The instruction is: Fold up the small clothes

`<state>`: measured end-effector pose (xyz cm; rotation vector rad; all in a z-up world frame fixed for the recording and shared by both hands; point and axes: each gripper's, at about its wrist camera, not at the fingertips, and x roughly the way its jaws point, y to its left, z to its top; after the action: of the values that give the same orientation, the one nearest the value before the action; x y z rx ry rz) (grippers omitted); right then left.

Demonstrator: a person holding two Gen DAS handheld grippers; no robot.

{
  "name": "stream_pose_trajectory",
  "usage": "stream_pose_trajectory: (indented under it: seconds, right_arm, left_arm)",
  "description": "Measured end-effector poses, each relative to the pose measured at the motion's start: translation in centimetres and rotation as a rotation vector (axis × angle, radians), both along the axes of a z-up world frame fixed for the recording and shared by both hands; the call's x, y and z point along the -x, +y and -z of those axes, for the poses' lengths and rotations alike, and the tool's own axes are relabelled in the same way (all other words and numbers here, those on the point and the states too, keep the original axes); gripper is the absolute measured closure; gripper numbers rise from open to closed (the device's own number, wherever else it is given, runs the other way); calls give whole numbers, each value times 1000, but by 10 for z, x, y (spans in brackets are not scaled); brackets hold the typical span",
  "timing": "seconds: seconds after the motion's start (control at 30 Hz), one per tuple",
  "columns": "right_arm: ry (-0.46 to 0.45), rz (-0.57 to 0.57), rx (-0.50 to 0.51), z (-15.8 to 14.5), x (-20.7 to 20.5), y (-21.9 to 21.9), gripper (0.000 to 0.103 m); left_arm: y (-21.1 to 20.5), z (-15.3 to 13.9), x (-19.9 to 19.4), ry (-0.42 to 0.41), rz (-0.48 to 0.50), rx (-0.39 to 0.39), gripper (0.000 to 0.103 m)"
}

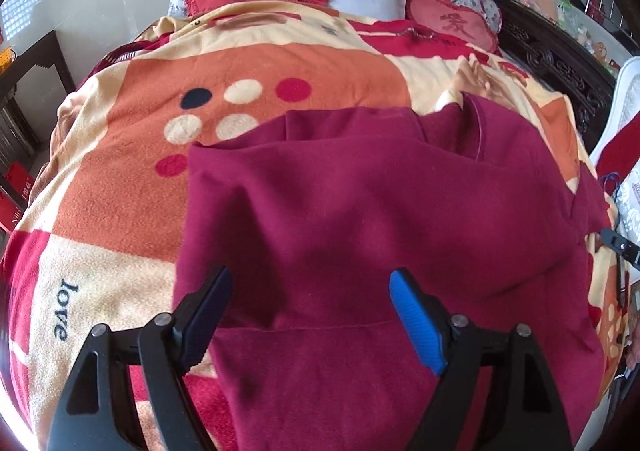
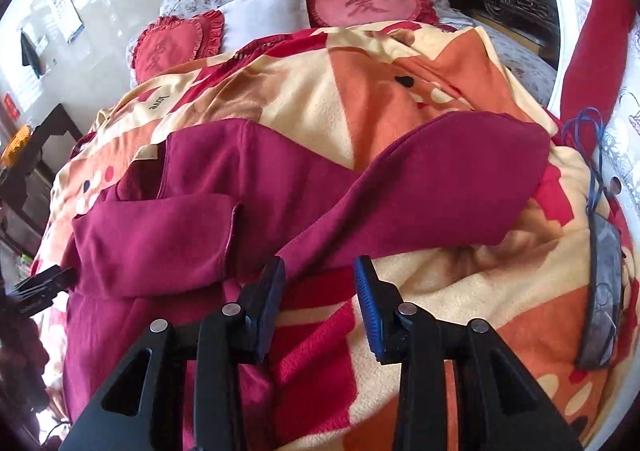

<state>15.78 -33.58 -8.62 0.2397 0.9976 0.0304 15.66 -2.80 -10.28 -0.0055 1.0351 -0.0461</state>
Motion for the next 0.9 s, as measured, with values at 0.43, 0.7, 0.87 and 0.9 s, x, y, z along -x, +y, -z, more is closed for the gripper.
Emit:
stream_pose_trajectory:
  seconds: [0.43, 0.7, 0.87, 0.9]
  right_arm:
    - [-46, -115, 17, 4, -31, 74, 103]
    - [-6, -55, -82, 9, -18, 48, 99]
    - [-8, -97, -58, -1, 12, 48, 94]
    - [-6, -118, -53, 0, 21, 51, 94]
  left_arm:
    - [-5, -1, 18, -22, -24, -43, 19]
    - [-5, 10, 17, 8, -37, -54, 19]
    - [-7, 6, 20, 3, -31, -39, 19]
    - [-7, 6, 22, 0, -32, -37, 19]
